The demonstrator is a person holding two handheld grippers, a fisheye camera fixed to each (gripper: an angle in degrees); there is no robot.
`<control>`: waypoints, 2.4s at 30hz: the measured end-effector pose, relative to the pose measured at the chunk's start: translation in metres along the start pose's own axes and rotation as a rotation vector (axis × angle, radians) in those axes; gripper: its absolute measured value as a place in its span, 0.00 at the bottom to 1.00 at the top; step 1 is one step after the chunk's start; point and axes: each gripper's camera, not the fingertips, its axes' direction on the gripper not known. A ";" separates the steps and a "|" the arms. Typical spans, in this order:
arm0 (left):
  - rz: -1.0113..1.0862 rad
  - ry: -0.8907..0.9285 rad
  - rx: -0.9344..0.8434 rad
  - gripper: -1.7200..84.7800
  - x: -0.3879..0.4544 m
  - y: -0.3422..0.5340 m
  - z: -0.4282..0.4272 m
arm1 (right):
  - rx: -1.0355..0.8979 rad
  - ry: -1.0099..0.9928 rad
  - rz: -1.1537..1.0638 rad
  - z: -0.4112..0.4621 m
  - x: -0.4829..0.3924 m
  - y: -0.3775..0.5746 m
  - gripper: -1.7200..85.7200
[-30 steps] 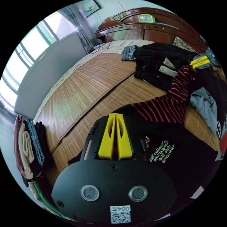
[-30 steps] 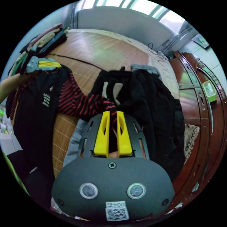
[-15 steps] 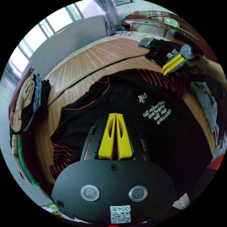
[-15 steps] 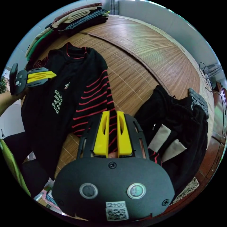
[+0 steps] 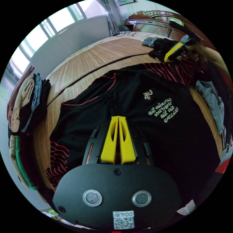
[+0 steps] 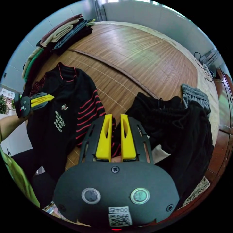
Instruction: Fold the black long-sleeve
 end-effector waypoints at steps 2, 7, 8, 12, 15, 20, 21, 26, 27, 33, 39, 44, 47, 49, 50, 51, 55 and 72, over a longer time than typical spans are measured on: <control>0.004 0.003 0.001 0.02 -0.001 -0.001 -0.001 | 0.017 -0.020 -0.015 0.002 -0.004 -0.010 0.11; 0.018 -0.001 0.007 0.03 -0.001 -0.004 -0.006 | -0.048 0.069 -0.143 0.029 -0.025 -0.025 0.04; 0.017 0.000 0.007 0.03 -0.002 -0.005 -0.007 | -0.062 0.139 -0.094 0.027 -0.016 -0.028 0.03; -0.047 -0.005 0.003 0.03 -0.014 -0.010 -0.020 | 0.026 0.102 0.069 0.003 0.014 -0.021 0.06; -0.115 0.011 0.051 0.04 -0.031 -0.014 -0.039 | 0.110 0.013 0.043 -0.016 -0.003 -0.023 0.09; -0.183 0.058 0.008 0.07 -0.056 -0.027 -0.039 | 0.054 0.073 -0.061 0.004 -0.051 -0.050 0.11; -0.191 0.102 -0.001 0.09 -0.058 -0.034 -0.038 | 0.047 0.072 -0.056 0.007 -0.051 -0.053 0.11; -0.184 0.114 0.009 0.10 -0.045 -0.065 -0.044 | 0.027 -0.027 -0.037 0.011 -0.048 -0.067 0.11; -0.188 0.108 -0.017 0.10 -0.042 -0.071 -0.040 | 0.023 -0.031 -0.042 0.012 -0.048 -0.068 0.11; -0.192 0.041 -0.069 0.05 -0.028 -0.083 -0.047 | -0.038 0.099 -0.075 0.019 -0.049 -0.074 0.02; -0.240 -0.020 -0.027 0.04 -0.031 -0.062 -0.078 | -0.032 0.183 0.008 0.018 -0.028 -0.067 0.02; -0.254 0.038 -0.031 0.04 -0.026 -0.054 -0.084 | 0.136 -0.025 -0.032 -0.016 -0.035 -0.068 0.09; -0.230 0.009 -0.027 0.04 -0.014 -0.058 -0.094 | 0.077 -0.036 -0.086 -0.002 -0.048 -0.084 0.10; -0.237 -0.016 -0.027 0.04 -0.009 -0.058 -0.103 | 0.026 -0.020 -0.133 0.010 -0.060 -0.091 0.08; -0.239 -0.023 -0.029 0.04 -0.008 -0.058 -0.105 | 0.014 0.088 -0.187 0.016 -0.072 -0.090 0.07; -0.245 -0.047 -0.041 0.04 -0.007 -0.058 -0.108 | 0.031 0.148 -0.217 0.016 -0.077 -0.088 0.06; -0.279 -0.003 -0.028 0.04 -0.004 -0.055 -0.120 | 0.035 0.190 -0.136 0.012 -0.068 -0.086 0.09; -0.147 -0.177 -0.123 0.03 -0.023 0.011 -0.185 | 0.064 0.029 -0.109 0.012 -0.085 -0.040 0.11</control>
